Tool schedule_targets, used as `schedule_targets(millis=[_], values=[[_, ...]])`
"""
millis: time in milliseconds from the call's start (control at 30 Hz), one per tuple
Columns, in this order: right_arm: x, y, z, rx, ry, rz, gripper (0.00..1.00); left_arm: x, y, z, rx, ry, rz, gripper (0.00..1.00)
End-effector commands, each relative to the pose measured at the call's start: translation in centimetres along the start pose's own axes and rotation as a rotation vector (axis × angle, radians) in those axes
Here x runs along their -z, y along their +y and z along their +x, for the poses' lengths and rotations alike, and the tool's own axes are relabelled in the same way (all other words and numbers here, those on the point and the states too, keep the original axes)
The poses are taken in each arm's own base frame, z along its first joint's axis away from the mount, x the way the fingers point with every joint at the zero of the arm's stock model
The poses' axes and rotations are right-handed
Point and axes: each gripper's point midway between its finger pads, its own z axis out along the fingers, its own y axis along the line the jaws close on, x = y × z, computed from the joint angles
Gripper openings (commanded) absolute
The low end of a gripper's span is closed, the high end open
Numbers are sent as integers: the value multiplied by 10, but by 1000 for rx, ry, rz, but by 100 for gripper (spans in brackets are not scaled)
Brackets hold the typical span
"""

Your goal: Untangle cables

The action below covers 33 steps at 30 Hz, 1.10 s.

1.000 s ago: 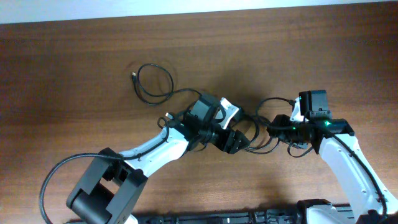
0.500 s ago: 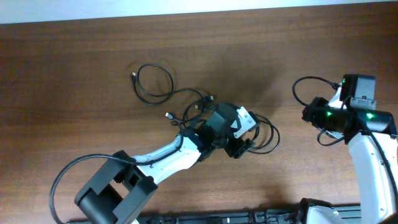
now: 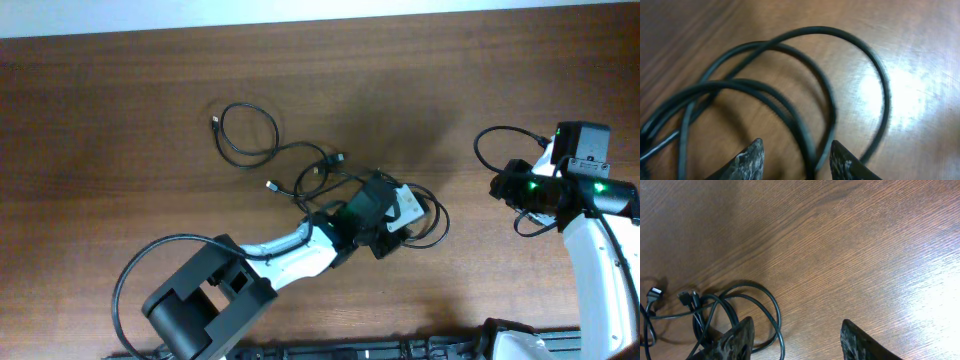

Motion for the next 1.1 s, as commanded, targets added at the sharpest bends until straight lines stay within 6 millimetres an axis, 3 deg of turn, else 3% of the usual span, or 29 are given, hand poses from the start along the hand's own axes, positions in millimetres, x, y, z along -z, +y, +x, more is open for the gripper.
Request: schedule_targets(millis=[0,100,200,267,367,467,567,667,733,833,933,1067], values=[[9,0,-8,10,-39,0,55,-5,-8,-1,-77,11,-12,44],[9,0,-8,10,-39,1,55,-6,-6,0,-78,16,-25,33],[9,0,-8,10,-38,1,55,-6,-7,0,-79,16,-24,7],[9,0,-8,10,-38,1,55,-6,-8,0,-81,17,-21,8],[9,0,-6,9,-32,3,55,-7,-11,1,-85,19,-17,25],[9,0,-6,9,-31,3,55,-13,-10,9,-82,40,-18,29],[9,-1,-6,9,-32,4,55,-13,-5,6,-84,34,-49,21],[8,-1,-6,9,-32,7,55,-8,2,-8,-86,18,-89,3],[8,-1,-6,35,-30,8,55,12,9,-29,-70,-19,-106,0],[8,1,-2,40,-11,-6,66,65,29,-72,108,-164,-104,0],[13,41,14,236,52,-249,67,138,47,-111,253,-355,58,0],[32,83,31,403,80,-535,67,192,44,-119,328,-449,368,0]])
